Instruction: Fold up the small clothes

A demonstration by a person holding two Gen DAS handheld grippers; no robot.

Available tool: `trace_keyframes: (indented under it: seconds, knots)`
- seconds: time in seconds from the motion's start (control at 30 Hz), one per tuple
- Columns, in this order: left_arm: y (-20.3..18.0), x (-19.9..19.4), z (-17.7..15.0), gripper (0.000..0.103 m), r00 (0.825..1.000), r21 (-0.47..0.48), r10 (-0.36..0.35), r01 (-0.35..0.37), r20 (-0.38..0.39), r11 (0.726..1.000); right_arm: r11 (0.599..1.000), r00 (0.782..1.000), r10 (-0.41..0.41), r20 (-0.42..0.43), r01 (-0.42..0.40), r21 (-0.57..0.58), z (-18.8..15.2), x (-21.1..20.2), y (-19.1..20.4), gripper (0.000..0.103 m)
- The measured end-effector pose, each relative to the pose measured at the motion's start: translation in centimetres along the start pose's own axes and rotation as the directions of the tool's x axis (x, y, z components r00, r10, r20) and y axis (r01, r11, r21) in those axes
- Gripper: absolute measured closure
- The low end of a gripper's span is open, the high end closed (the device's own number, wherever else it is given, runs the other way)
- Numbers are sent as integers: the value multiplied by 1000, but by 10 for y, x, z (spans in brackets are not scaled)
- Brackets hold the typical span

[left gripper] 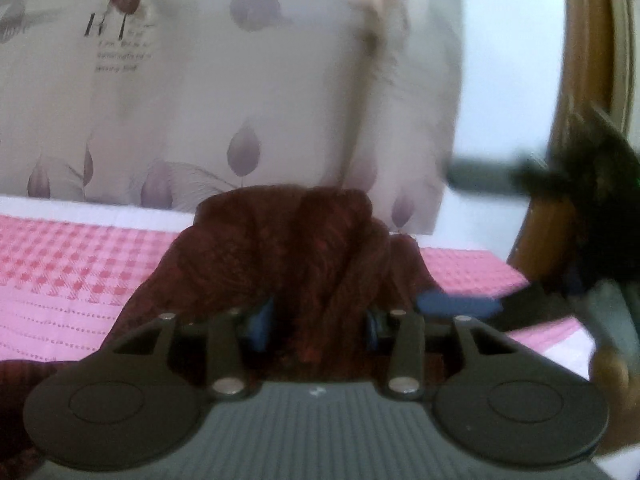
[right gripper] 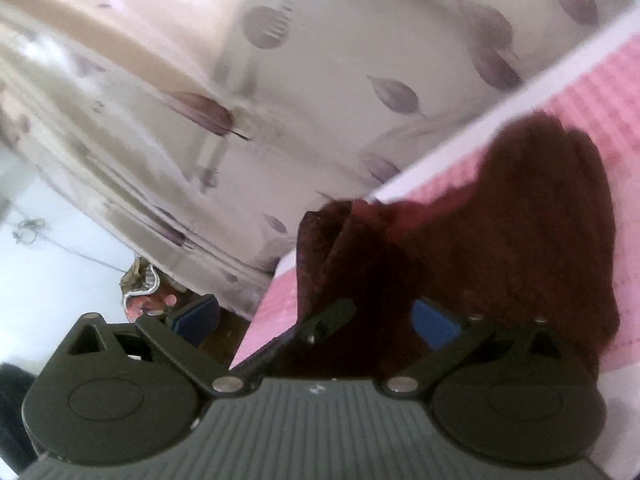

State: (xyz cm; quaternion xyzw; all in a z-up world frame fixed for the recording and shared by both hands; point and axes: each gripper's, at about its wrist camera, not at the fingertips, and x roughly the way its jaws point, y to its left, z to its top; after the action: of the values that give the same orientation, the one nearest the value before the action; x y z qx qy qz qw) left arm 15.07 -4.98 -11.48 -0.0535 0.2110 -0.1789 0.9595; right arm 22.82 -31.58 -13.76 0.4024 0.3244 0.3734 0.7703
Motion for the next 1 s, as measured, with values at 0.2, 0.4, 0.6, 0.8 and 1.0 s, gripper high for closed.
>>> trace_keyframes:
  seconds: [0.2,0.4,0.6,0.8,1.0]
  knots:
    - [-13,-1,-10,55,999,102,27,-30,26,994,995,993,-84,-83,78,-64,16,35,15,23]
    - [-13,-7,-7,48,1000,122,-12,8,26,992,954,969,-225,-102,198,-226,22,75,26,73]
    - [32,-82,43,37,983,-172,-162,175,87,970,936,978,-205,-33,186,-299,33,52,26,81]
    - [85,-99,64,11,993,-301,-50,81,109,950,937,979,-192,74,205,-284,71,13,14,81]
    - [62,-49,37,12,985,-268,-169,159,-16,950,951,969,-212,125,234,-205,97,-15,-32,81]
